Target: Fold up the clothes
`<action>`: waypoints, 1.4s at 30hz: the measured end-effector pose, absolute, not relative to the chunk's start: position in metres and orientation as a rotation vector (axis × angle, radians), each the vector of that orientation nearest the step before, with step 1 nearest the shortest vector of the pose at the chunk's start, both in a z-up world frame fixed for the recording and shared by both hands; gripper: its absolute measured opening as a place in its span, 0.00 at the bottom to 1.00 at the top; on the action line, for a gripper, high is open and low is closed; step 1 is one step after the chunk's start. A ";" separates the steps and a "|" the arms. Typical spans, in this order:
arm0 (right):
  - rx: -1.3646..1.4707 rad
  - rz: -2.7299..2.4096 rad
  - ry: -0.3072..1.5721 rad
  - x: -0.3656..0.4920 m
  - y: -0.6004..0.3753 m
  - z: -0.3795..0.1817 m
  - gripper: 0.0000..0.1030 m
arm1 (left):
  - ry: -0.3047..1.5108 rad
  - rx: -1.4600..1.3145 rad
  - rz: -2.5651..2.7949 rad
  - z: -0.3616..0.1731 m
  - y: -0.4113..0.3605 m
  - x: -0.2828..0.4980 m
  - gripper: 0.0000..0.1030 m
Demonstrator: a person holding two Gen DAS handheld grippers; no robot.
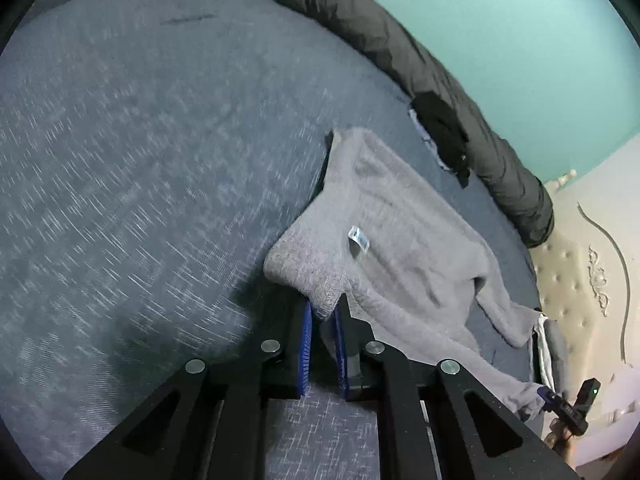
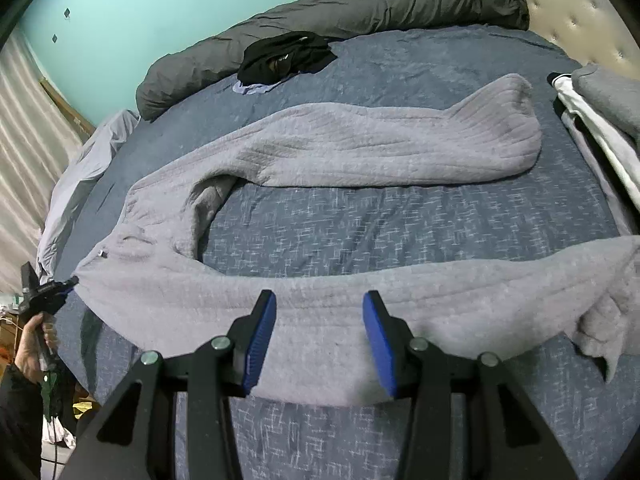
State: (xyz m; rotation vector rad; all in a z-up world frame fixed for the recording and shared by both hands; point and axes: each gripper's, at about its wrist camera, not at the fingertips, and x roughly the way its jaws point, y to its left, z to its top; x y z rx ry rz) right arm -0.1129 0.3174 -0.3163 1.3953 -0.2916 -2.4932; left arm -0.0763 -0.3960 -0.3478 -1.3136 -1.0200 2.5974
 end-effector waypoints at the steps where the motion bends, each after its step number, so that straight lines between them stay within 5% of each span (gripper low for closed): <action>1: 1.396 -2.497 -0.290 -0.111 0.321 -0.315 0.44 | -1.026 -1.309 2.603 -0.347 -0.400 -0.074 0.10; 9: 1.458 -2.578 -0.290 -0.094 0.379 -0.312 0.44 | -1.125 -1.363 2.604 -0.369 -0.423 -0.064 0.10; 21: 1.593 -2.817 -0.646 -0.069 0.537 -0.323 0.52 | -1.089 -1.453 2.598 -0.382 -0.413 -0.067 0.10; 31: 1.584 -2.767 -1.019 -0.062 0.570 -0.366 0.61 | -1.042 -1.491 2.607 -0.376 -0.406 -0.077 0.11; 42: 1.728 -2.549 -0.725 -0.058 0.530 -0.381 0.50 | -1.027 -1.509 2.602 -0.377 -0.406 -0.077 0.11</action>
